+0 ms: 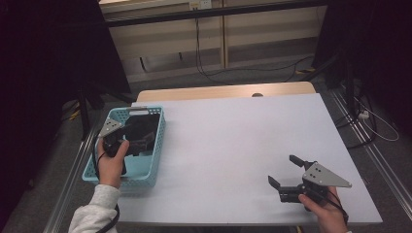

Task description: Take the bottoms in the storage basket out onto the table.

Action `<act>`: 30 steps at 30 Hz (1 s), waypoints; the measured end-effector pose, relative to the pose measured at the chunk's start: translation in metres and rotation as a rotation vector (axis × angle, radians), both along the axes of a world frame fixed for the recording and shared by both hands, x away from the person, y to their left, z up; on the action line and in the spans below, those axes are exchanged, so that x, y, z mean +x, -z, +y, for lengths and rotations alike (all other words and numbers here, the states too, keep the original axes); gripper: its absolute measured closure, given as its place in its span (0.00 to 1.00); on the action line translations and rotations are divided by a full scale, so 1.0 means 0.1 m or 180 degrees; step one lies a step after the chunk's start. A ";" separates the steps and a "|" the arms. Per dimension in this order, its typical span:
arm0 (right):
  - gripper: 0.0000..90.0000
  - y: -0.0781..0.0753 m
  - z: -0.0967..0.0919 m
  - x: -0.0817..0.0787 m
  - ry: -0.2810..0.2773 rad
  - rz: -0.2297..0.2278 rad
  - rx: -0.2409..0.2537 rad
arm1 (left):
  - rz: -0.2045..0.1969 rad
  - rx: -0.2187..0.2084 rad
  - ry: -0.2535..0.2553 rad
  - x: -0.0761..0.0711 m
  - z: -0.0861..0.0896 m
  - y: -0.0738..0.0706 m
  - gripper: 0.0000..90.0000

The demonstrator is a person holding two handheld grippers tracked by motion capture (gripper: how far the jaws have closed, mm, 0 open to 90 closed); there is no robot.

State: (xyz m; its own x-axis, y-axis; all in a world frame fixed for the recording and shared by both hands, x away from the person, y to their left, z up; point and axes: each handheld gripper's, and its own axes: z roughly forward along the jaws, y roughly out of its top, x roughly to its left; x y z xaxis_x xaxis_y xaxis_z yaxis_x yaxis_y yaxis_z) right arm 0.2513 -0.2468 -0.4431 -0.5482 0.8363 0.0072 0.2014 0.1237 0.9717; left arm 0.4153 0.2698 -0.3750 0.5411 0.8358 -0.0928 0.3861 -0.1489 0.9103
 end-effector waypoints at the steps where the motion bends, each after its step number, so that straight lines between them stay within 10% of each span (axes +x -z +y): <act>1: 0.02 0.00 0.00 0.00 0.0000 0.0000 0.0000 | 0.0000 0.0000 0.0000 0.00 0.00 0.00 0.03; 30: 0.02 0.01 -0.01 0.00 -0.0002 0.0007 -0.0010 | 0.0267 0.0172 -0.0129 0.44 0.05 0.10 0.03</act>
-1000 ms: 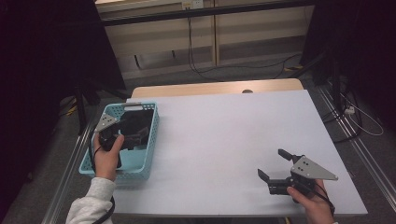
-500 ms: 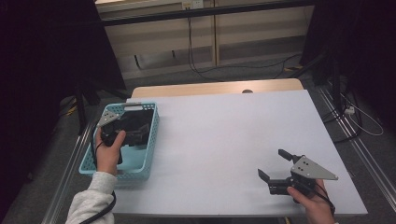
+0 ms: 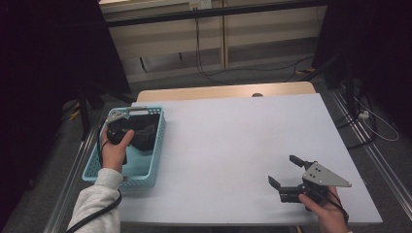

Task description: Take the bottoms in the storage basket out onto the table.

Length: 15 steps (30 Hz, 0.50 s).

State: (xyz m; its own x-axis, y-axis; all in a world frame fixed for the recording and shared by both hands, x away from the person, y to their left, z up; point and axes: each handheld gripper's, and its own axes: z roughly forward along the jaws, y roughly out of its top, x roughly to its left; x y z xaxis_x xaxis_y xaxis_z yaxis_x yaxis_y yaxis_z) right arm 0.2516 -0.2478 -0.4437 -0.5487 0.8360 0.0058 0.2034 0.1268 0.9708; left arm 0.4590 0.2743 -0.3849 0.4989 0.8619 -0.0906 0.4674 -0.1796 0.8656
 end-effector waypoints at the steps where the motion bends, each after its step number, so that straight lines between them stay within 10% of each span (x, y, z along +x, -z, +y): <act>1: 0.02 0.00 0.00 -0.01 0.0009 0.0006 -0.0003 | 0.0000 0.0000 0.0000 0.00 0.00 0.00 0.03; 15: 0.02 0.00 -0.01 -0.02 -0.0017 0.0004 -0.0022 | 0.0164 0.0163 -0.0205 0.18 0.04 0.16 0.04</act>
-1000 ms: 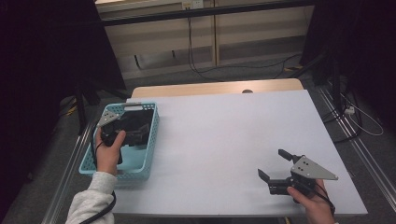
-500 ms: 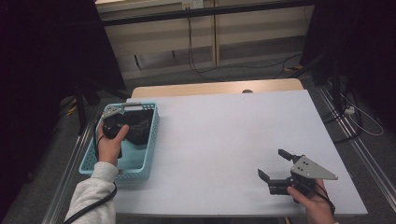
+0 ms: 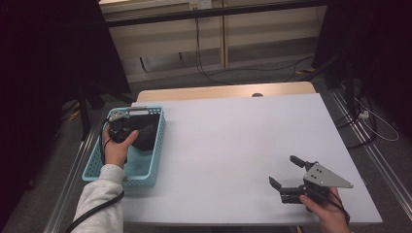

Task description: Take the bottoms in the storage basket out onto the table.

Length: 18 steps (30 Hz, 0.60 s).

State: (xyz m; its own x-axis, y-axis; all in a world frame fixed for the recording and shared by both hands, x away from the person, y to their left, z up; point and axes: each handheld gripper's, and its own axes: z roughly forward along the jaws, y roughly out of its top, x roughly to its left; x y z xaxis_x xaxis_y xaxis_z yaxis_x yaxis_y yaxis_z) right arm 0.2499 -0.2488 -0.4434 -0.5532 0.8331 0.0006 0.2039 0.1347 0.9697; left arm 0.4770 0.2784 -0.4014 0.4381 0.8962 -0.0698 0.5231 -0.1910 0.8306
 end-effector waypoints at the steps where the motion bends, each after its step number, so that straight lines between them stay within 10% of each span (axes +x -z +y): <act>1: 0.02 0.00 0.00 0.00 -0.0003 0.0003 -0.0002 | 0.0048 0.0022 -0.0054 0.04 0.02 0.03 0.04; 18: 0.02 0.01 -0.01 0.00 -0.0012 0.0013 0.0035 | 0.0508 0.0272 -0.0138 0.40 0.02 0.31 0.00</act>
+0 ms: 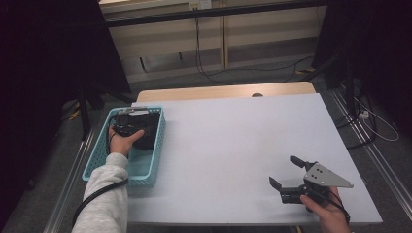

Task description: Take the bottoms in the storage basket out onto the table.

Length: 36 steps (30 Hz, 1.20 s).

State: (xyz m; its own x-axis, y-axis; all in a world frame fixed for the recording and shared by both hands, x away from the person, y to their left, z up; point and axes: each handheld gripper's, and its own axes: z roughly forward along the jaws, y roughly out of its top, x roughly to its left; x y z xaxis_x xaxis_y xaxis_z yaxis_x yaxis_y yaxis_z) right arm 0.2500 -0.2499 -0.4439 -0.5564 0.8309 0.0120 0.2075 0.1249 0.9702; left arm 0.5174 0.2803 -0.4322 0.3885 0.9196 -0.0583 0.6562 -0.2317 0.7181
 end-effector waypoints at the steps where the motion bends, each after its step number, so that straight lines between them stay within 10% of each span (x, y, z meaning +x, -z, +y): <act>1: 0.02 0.00 0.00 0.00 0.0000 0.0000 0.0000 | 0.0000 0.0000 0.0000 0.00 0.00 0.00 0.00; 16: 0.02 0.00 -0.01 -0.01 -0.0037 0.0002 0.0014 | 0.0137 0.0199 0.0155 0.07 -0.12 0.21 0.00; 26: 0.02 0.00 -0.03 -0.02 -0.0034 0.0016 0.0026 | 0.0201 0.0073 0.0073 0.08 -0.14 0.26 0.02; 36: 0.02 0.00 -0.02 -0.01 -0.0055 0.0009 0.0002 | 0.0417 0.0070 0.0091 0.07 -0.21 0.15 0.29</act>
